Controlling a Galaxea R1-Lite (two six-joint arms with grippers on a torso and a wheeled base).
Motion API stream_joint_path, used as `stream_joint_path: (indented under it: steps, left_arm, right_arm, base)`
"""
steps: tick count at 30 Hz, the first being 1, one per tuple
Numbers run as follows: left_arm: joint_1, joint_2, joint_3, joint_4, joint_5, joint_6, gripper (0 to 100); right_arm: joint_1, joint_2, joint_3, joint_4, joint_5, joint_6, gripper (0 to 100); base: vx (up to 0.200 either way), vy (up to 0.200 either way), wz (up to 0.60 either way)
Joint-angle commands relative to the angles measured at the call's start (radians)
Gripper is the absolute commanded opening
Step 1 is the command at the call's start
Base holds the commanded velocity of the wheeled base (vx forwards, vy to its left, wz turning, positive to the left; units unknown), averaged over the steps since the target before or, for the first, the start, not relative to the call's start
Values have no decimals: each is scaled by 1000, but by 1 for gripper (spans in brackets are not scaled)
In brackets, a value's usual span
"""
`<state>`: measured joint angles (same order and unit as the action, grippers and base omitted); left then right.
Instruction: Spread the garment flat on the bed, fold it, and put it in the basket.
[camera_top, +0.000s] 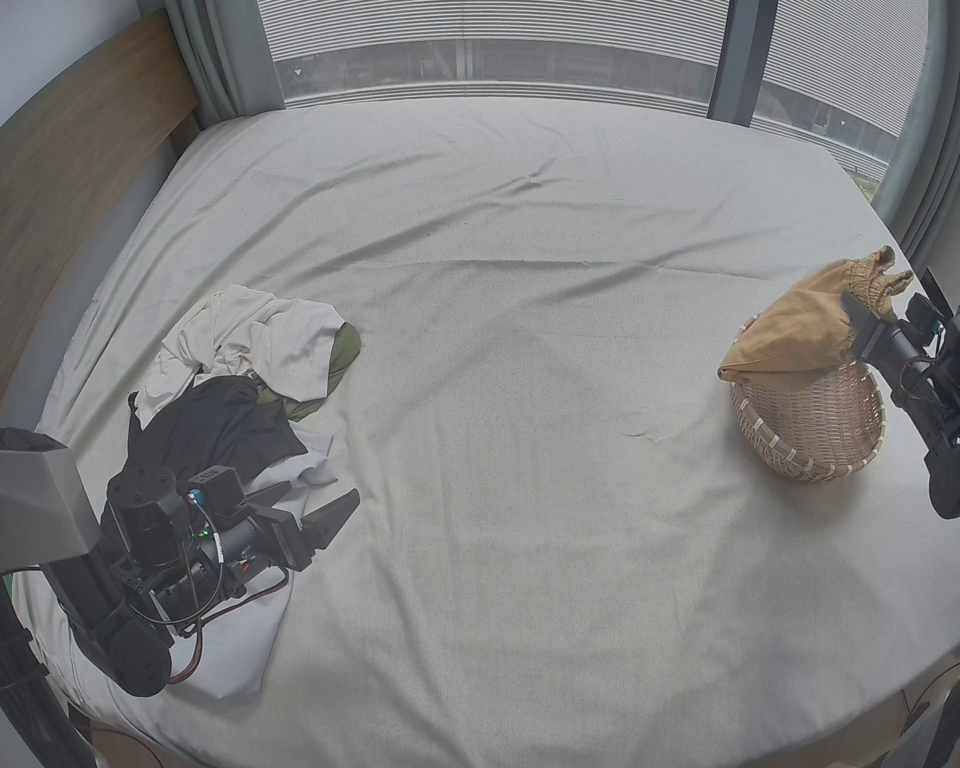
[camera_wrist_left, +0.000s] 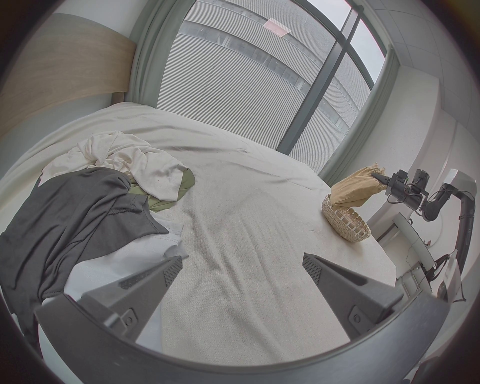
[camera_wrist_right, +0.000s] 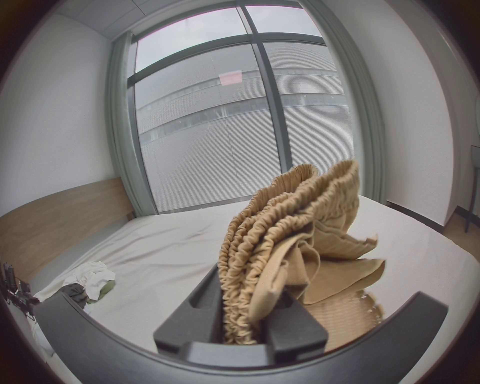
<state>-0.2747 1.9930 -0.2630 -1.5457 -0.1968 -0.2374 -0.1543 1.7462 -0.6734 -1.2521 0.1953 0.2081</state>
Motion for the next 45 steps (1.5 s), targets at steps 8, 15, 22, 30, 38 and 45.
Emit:
stream_joint_path:
  steps: [8,15,22,30,38,45]
  left_arm:
    - [-14,-6,-1,-1,0,-2,100]
    - [-37,-36,1,-1,-1,-3,100]
    - [-74,-94,-10,-1,-3,-3,100]
    - [-80,-283,82,1,-12,-2,100]
    - [-31,-546,217,4,-32,0,100]
    - [31,-773,263,145,-61,-2,100]
  right_arm:
    - [-73,-62,150,2,24,-3,100]
    - [-27,-237,209,34,29,-4,100]
    - [206,-309,210,175,30,1,100]
    - [501,-266,345,56,30,-7,100]
    - [521,-392,563,-26,41,-44,100]
    - [510,-629,673,0,30,-35,100]
  base:
    - [0,0,0]
    - [0,0,0]
    - [0,0,0]
    - [0,0,0]
    - [0,0,0]
    - [0,0,0]
